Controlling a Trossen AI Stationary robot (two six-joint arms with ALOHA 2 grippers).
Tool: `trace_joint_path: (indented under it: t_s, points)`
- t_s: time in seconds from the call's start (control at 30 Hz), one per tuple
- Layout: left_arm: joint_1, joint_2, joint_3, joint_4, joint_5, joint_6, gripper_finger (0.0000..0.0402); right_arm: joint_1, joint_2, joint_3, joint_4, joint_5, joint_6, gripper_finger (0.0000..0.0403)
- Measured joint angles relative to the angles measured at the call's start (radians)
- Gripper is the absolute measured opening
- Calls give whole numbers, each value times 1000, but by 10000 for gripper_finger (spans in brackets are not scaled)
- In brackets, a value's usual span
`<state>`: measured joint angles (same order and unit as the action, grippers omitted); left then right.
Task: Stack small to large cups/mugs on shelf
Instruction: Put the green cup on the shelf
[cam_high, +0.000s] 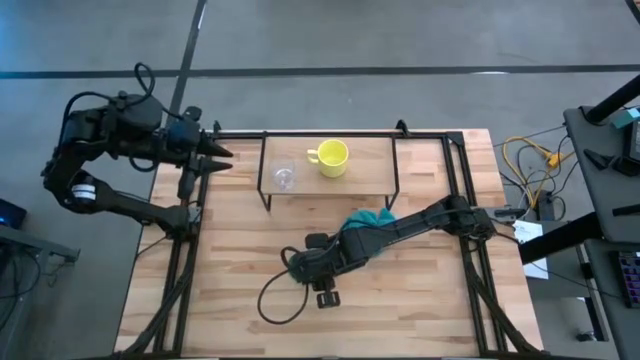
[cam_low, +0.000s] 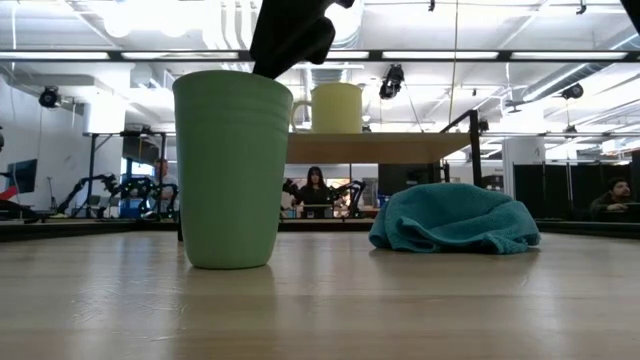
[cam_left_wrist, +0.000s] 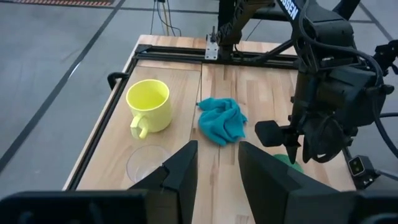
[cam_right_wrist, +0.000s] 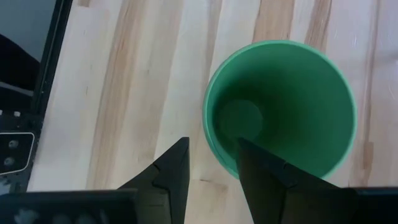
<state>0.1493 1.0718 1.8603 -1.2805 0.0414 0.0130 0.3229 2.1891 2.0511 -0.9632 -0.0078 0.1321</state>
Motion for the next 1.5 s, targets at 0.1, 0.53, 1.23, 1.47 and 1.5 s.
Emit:
trace_joint_path:
  t_s: [0.1, 0.53, 1.23, 1.47, 1.5]
  points:
    - [0, -3, 0, 2, 0, 0, 102, 0, 0, -1, 1, 0, -1, 122]
    - [1, -6, 2, 24, 0, 0, 102, 0, 0, -48, 35, 0, -1, 109]
    - [1, -6, 2, 43, 0, -1, 102, -5, -12, -66, -48, 68, 41, 13]
    - [1, -4, 2, 43, 0, 1, 102, -5, -101, -35, -169, 119, 142, 11]
    - [1, -2, 2, 43, 0, 1, 102, -5, -125, -29, -175, 123, 152, 11]
